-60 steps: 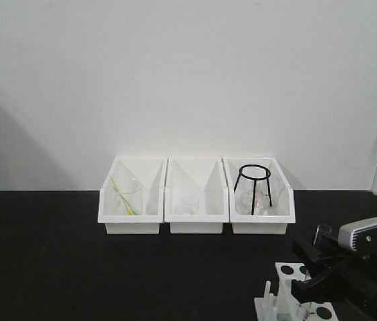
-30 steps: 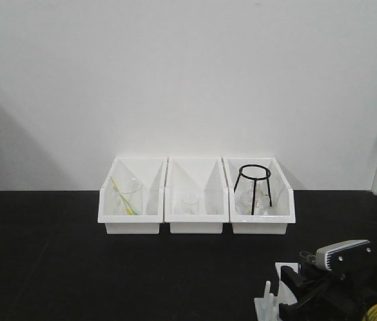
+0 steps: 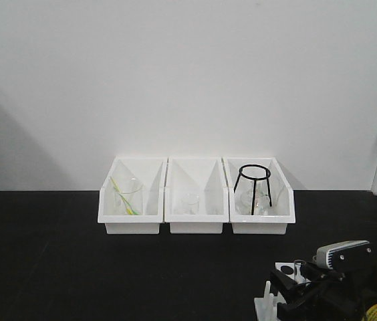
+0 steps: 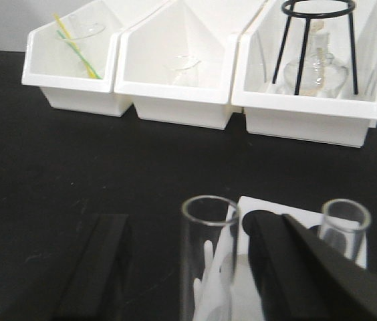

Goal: Flip and reinsert test tube from rack
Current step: 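Lower the flipped test tube into the rack hole with the right gripper, then open the right gripper and raise it away from the rack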

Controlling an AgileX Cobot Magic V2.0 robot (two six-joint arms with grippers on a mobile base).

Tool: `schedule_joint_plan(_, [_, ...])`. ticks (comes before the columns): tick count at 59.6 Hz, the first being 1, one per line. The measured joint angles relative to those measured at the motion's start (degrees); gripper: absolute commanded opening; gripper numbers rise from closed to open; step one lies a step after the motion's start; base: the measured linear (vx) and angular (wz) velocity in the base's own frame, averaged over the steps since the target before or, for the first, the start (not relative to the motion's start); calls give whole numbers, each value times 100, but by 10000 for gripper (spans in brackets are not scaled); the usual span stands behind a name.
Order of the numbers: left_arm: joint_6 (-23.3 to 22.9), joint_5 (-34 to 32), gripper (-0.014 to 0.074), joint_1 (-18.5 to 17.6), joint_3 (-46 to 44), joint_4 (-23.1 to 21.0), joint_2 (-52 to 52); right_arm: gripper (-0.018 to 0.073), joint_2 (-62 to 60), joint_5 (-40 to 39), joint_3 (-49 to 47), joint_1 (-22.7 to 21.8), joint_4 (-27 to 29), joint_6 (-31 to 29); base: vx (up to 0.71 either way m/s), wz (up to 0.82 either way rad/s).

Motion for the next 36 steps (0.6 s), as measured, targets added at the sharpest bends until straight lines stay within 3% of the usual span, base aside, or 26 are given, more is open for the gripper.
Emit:
schedule_joint_plan(16, [0, 0, -6, 0, 0, 0, 0, 512, -1218, 180, 0, 0, -133, 18, 0, 0])
schedule_joint_plan(36, [0, 0, -6, 0, 0, 0, 0, 512, -4124, 2326, 0, 0, -126, 301, 0, 0])
